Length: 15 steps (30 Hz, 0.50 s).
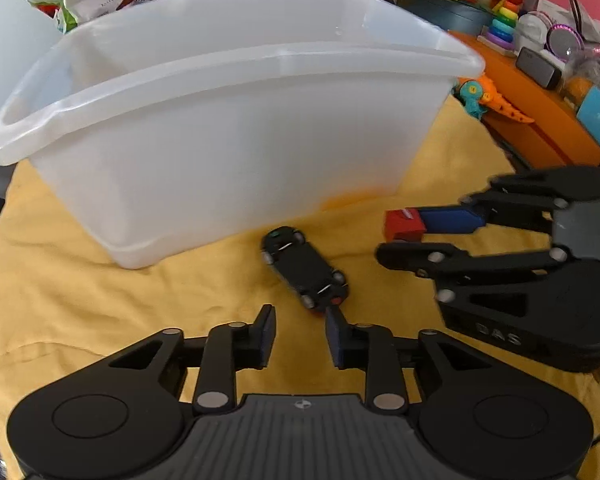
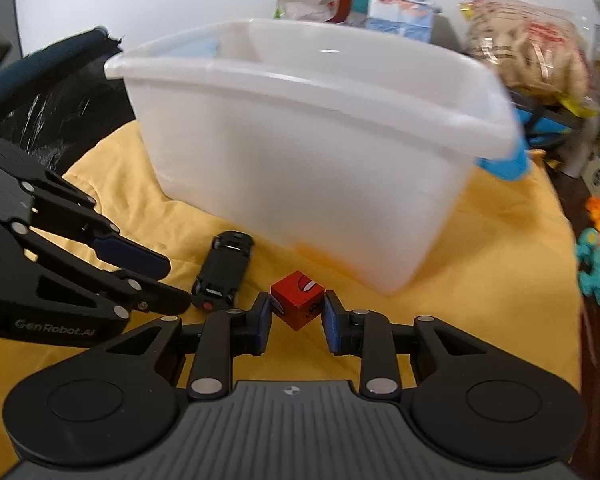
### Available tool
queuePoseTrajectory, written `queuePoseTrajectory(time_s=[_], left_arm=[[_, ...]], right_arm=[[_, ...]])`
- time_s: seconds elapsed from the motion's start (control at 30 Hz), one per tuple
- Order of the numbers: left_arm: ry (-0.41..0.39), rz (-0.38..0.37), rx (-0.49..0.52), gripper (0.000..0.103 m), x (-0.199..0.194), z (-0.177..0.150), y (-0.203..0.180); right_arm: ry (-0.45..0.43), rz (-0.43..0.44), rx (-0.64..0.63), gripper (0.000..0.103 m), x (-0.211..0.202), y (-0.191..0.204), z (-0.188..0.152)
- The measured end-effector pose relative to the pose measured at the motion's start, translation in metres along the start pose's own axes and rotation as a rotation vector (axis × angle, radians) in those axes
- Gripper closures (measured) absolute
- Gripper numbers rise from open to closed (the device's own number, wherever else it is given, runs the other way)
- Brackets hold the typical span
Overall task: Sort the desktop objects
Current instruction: 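Grasp the red cube with the right gripper while the left grasps the black car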
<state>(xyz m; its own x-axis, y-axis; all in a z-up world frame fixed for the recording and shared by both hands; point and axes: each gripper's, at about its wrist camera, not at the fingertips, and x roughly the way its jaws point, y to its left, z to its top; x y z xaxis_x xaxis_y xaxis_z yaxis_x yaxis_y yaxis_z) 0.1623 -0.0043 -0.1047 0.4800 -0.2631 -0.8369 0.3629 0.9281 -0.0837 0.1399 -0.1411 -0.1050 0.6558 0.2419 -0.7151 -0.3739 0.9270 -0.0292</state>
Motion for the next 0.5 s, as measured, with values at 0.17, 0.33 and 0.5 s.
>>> queuePoseTrajectory(time_s=[0.17, 0.33, 0.5], left_arm=[[-0.013, -0.031, -0.215, 0.051, 0.004, 0.005, 0.002], [0.015, 0.149, -0.267, 0.053, 0.029, 0.013, -0.001], [0.013, 0.157, -0.131, 0.073, 0.023, 0.004, -0.006]], right_arm=[[-0.02, -0.036, 0.052, 0.073, -0.013, -0.005, -0.006], [-0.016, -0.058, 0.093, 0.073, -0.017, -0.009, -0.01], [-0.019, -0.065, 0.084, 0.072, -0.02, -0.009, -0.013]])
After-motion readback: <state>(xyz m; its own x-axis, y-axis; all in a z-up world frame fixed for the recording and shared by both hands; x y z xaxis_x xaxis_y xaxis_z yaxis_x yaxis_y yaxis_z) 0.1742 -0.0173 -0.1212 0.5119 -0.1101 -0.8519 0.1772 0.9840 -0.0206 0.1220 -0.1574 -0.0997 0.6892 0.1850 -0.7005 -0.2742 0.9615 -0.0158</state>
